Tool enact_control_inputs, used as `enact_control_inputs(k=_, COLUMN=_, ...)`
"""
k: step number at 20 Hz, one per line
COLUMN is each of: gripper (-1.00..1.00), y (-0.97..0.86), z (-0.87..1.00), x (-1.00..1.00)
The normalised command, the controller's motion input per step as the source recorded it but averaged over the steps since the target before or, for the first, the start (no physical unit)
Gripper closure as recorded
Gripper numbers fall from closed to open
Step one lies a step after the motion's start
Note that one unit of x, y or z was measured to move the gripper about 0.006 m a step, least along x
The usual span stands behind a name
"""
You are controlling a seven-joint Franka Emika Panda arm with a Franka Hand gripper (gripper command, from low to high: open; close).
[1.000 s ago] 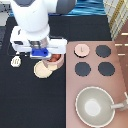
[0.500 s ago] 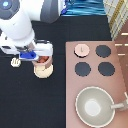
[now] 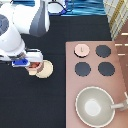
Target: Take the lid off the pot, put the pot on the plate, and use the tool to push the pot to the front of the table.
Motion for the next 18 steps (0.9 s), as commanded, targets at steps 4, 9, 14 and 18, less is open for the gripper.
enact_control_inputs(k=4, gripper=1.00, y=0.28, z=-0.51, x=-0.39)
enact_control_inputs(k=9, gripper=1.00, y=0.56, z=-0.53, x=-0.50)
enact_control_inputs(k=14, gripper=1.00, y=0.36, z=-0.52, x=-0.71)
enact_control_inputs(k=18, gripper=1.00, y=-0.33, z=-0.30, x=-0.59)
